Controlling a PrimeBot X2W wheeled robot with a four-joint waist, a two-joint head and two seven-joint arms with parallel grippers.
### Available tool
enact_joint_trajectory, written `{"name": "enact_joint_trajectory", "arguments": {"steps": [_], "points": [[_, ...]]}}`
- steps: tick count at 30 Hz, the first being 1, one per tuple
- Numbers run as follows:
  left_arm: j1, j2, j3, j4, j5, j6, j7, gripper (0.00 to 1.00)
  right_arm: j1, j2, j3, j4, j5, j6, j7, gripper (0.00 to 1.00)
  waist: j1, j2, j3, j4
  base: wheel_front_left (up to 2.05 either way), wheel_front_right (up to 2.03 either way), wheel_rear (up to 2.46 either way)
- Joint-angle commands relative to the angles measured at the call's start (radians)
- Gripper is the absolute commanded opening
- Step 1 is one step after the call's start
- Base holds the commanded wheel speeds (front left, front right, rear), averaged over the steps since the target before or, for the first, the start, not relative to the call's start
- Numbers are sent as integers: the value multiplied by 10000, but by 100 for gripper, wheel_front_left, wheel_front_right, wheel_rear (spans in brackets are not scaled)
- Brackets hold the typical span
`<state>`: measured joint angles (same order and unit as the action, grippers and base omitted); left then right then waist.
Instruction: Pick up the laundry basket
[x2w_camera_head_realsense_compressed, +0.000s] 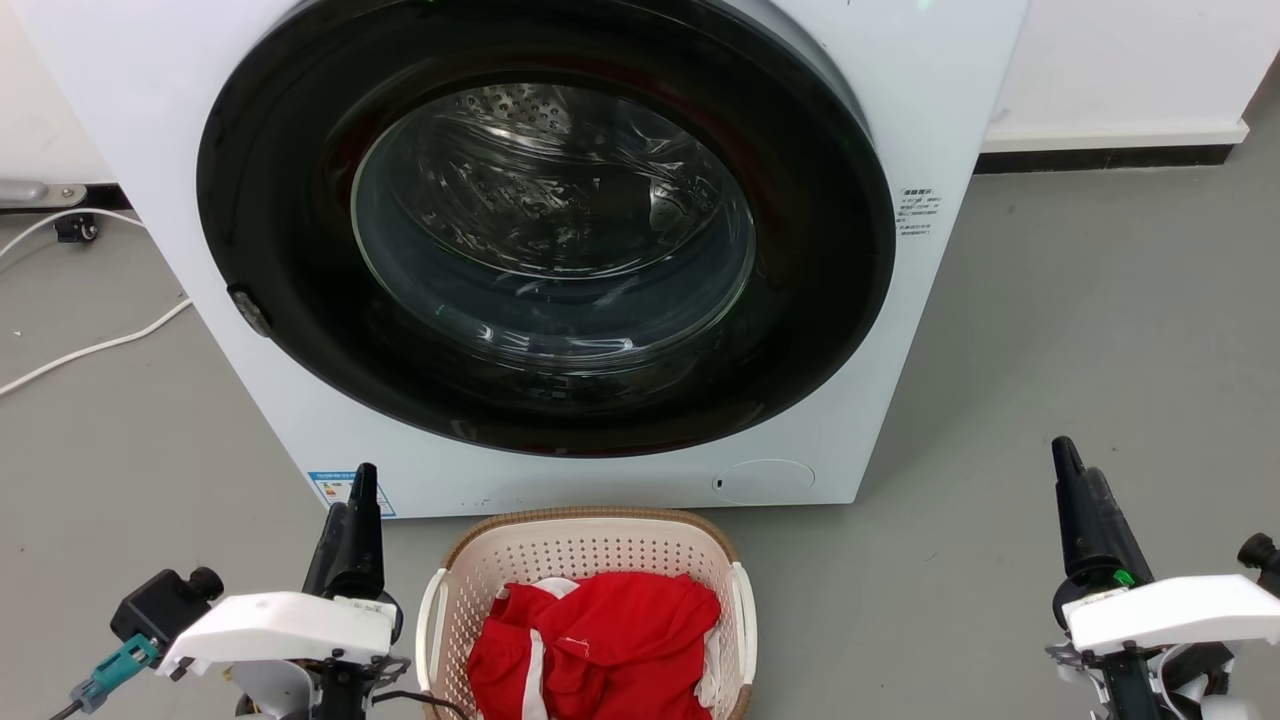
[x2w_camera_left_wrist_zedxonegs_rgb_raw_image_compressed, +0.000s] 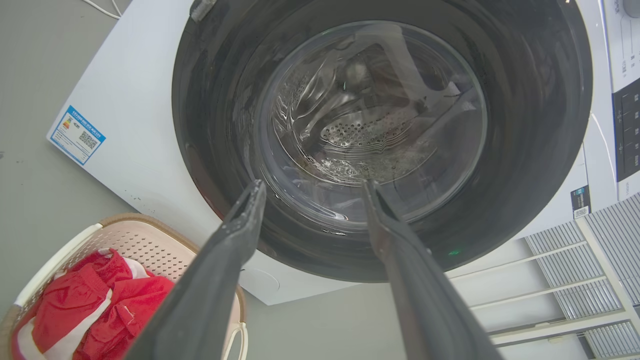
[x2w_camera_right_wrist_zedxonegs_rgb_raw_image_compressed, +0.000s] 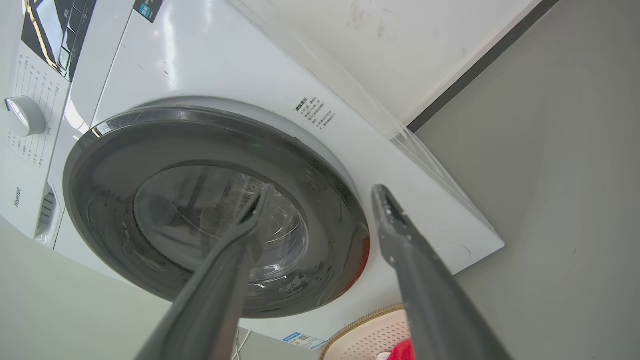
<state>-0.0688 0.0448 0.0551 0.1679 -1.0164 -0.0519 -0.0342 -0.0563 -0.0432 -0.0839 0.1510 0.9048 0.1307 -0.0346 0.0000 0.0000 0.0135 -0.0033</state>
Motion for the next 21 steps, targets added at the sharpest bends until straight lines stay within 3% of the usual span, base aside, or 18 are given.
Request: {"name": "enact_joint_trajectory", "arguments": {"steps": [1, 21], "points": [[-250, 42, -46, -254, 384, 40, -132, 100, -37, -48, 15, -241, -520, 0, -127, 100, 0, 0, -1, -2, 0, 0, 0], [-17, 52, -188, -511, 3047, -190, -789, 100, 229, -64, 153, -586, -3631, 0, -780, 100, 0, 0, 9, 1, 0, 0, 0]]}}
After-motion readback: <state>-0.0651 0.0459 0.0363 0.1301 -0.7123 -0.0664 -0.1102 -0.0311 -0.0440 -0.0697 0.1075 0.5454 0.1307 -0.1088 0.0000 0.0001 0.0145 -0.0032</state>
